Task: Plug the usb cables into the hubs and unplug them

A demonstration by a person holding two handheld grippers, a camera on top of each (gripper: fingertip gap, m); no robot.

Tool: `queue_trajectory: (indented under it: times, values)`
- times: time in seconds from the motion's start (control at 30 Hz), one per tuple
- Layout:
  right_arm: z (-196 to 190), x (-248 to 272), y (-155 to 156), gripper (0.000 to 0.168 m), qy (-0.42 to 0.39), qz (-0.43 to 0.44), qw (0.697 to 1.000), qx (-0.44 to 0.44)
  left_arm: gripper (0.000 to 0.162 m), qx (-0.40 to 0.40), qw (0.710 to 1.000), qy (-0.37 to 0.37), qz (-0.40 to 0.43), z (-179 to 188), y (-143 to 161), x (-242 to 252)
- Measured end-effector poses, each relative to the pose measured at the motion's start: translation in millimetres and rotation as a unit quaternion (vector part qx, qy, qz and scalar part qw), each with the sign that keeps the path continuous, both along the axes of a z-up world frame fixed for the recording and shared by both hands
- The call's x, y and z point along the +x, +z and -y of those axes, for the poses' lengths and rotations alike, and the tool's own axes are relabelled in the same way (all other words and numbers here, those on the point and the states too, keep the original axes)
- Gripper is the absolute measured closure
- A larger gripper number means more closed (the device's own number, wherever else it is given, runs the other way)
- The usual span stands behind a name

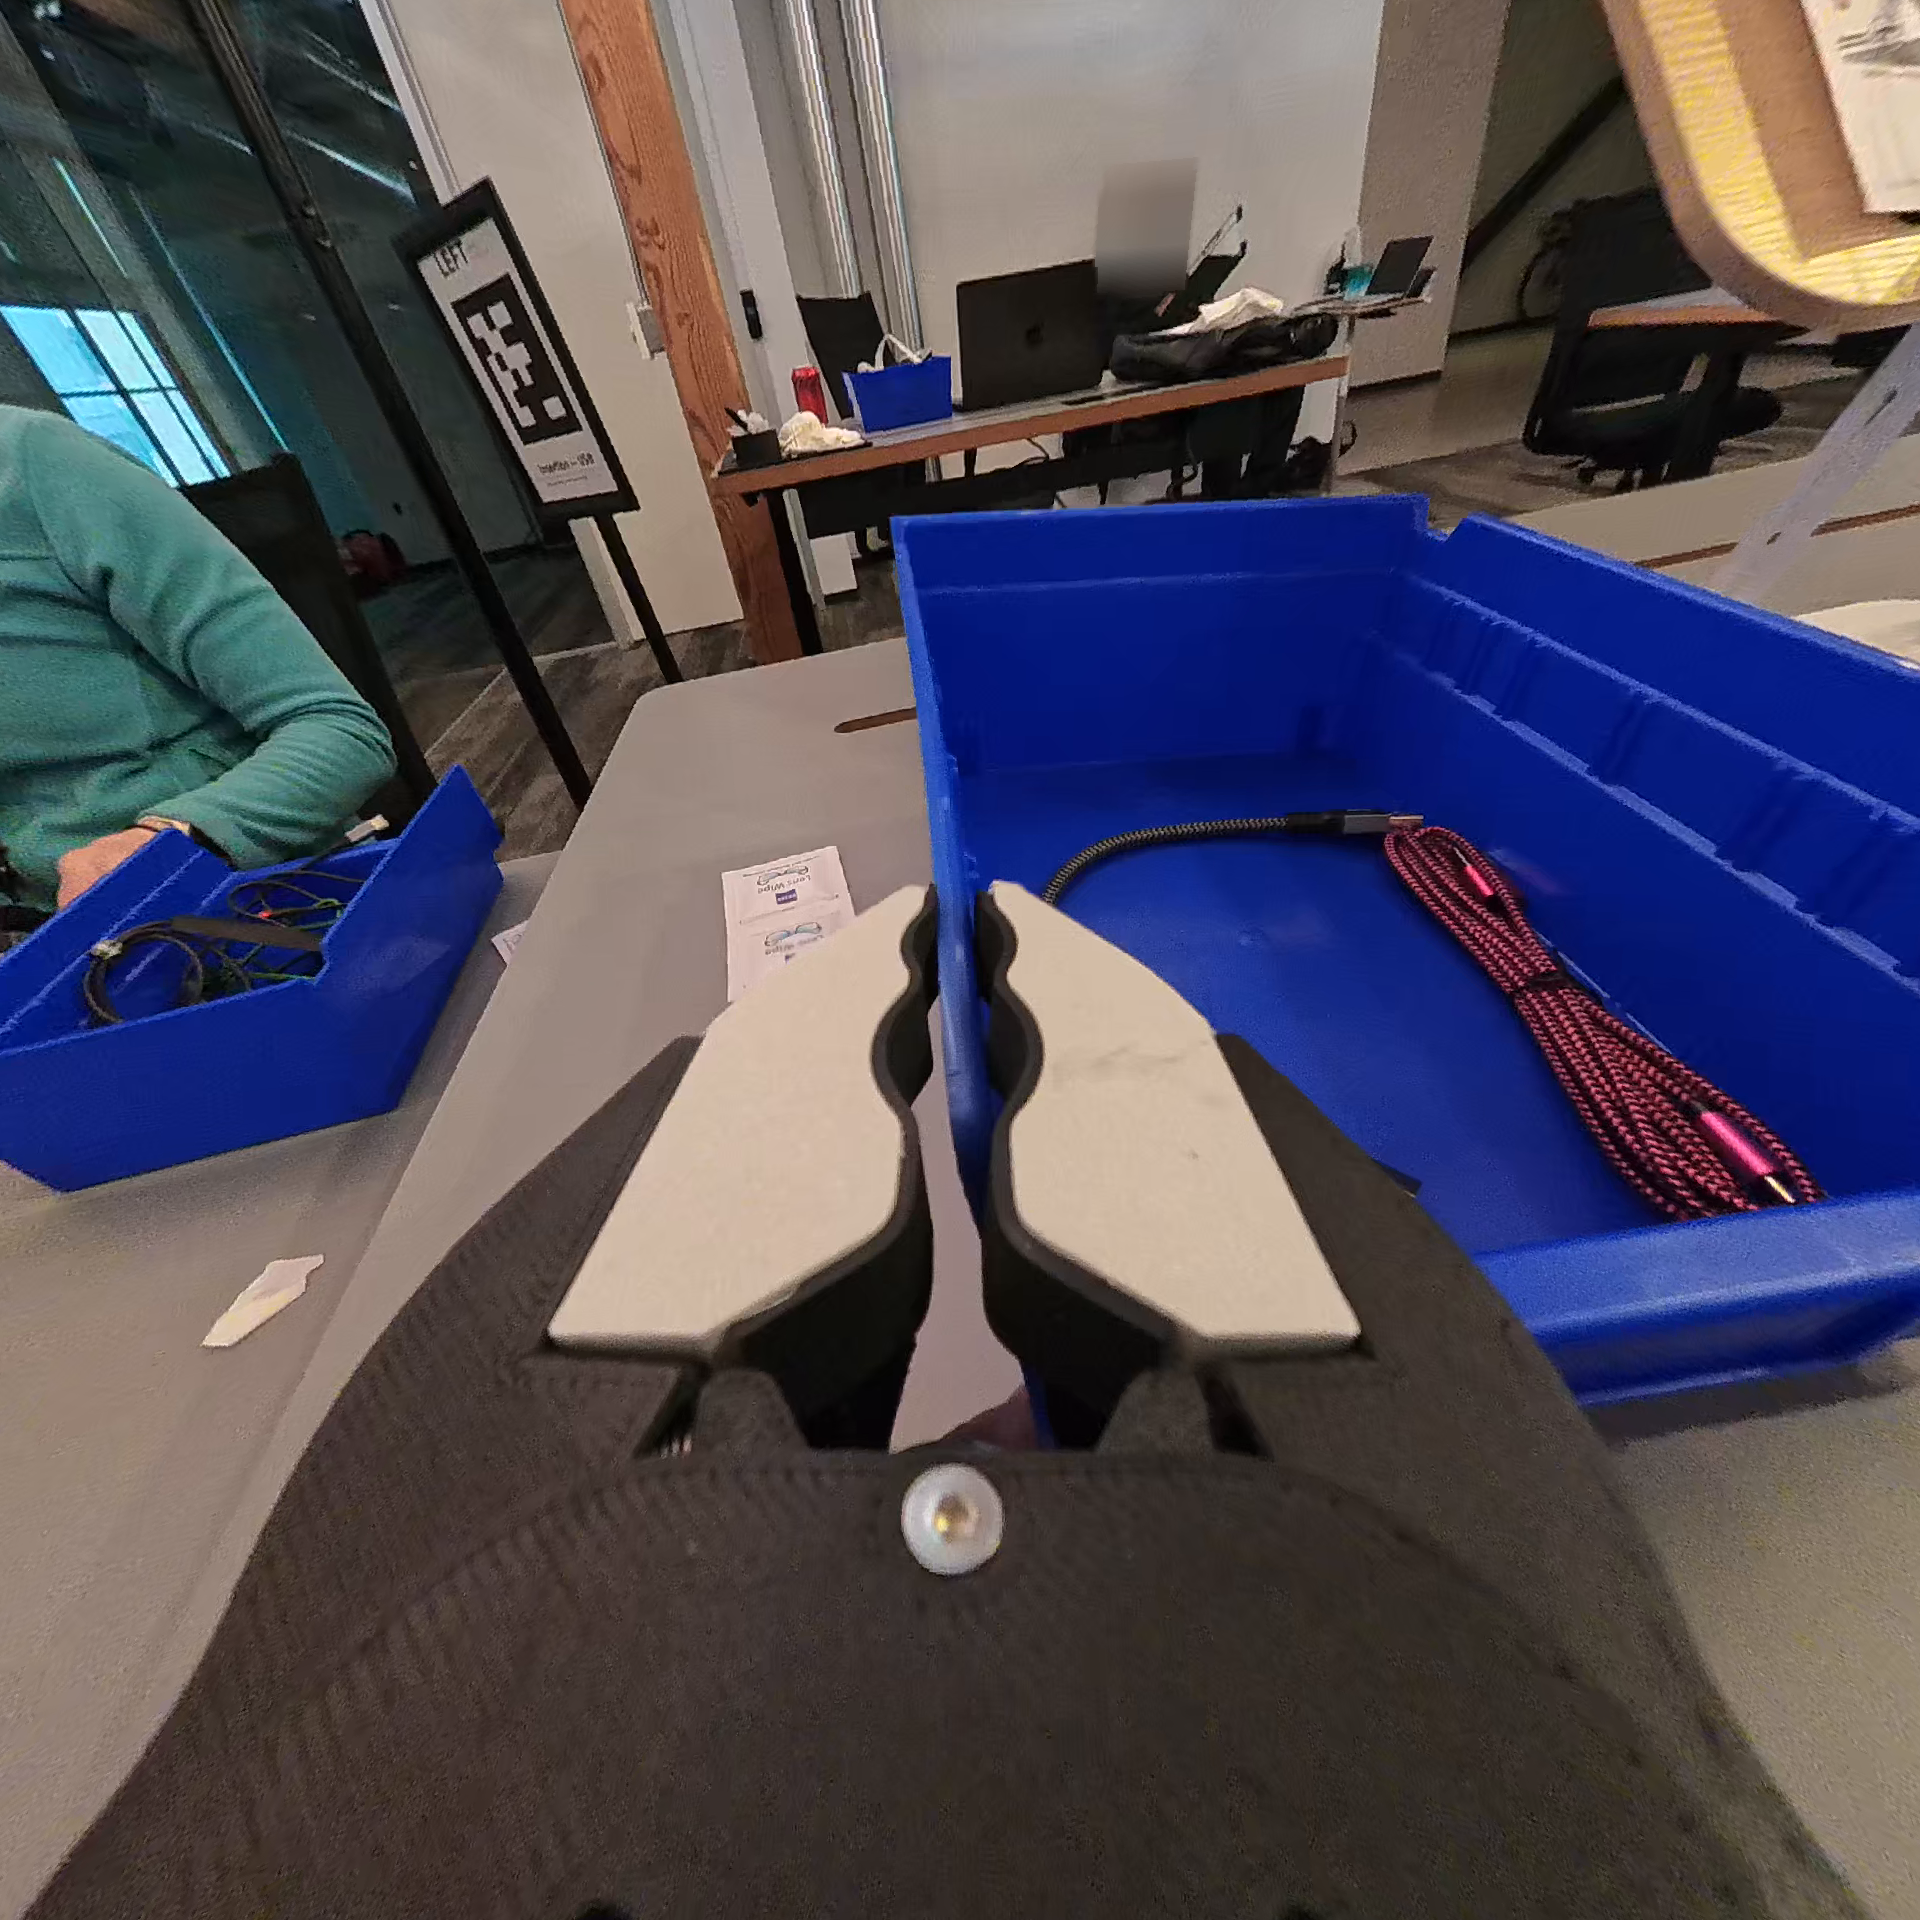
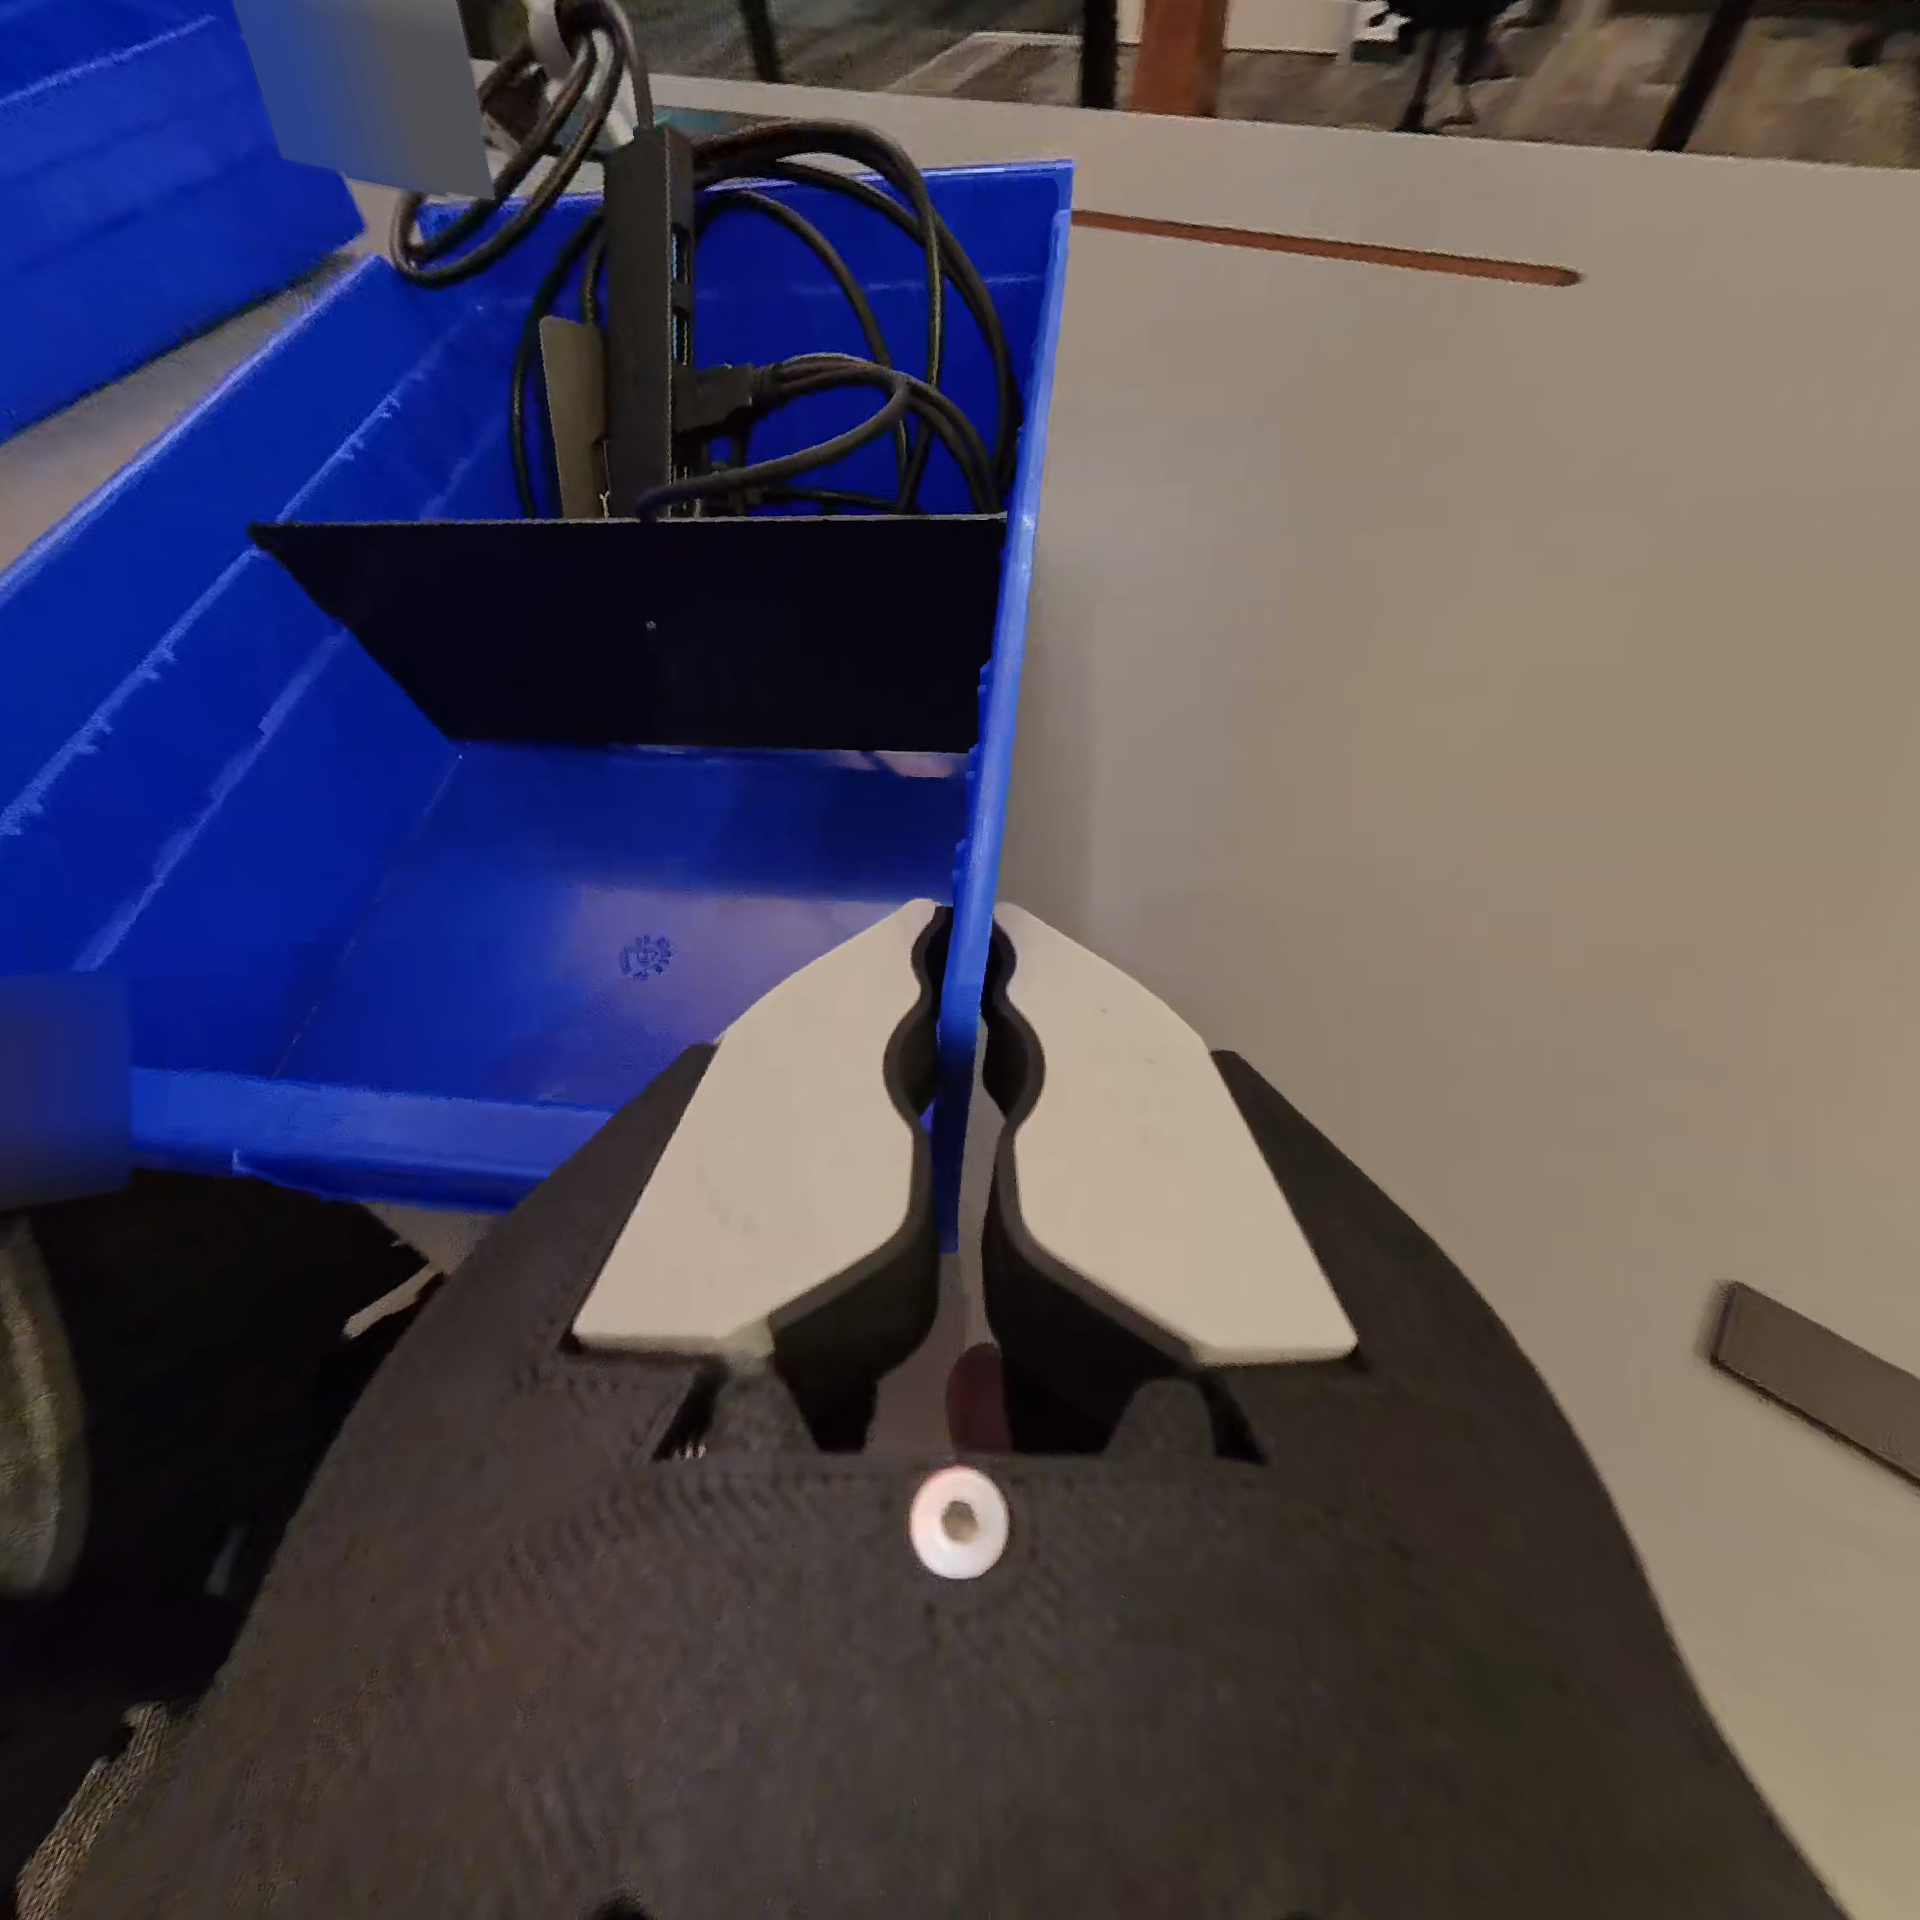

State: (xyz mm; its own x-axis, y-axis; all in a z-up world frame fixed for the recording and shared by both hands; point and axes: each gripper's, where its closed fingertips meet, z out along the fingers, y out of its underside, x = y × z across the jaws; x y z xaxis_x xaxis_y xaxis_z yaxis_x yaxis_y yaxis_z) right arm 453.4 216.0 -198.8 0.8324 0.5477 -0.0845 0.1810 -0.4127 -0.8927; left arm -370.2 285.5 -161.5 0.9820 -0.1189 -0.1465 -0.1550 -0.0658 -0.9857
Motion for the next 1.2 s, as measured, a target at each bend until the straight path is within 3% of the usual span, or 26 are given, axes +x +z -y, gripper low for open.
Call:
queue_trajectory:
  times: [0.2, 0.53, 1.2]
  values:
    - [5, -26, 0, 0.164, 0.056, -0.005, 0.998, -0.002, 0.157, 0.021, 1.0, 0.0, -0.015, 16, 7, 4]
    - [-5, -110, 0, 0.165, 0.141, -0.007, 0.99, -0.008, 0.156, 0.058, 0.998, 0.029, -0.014, 48, 21, -14]
    - [-61, -358, -1, 0.165, 0.264, -0.024, 0.963, -0.041, 0.157, 0.116, 0.982, 0.149, 0.021, 122, 48, -108]
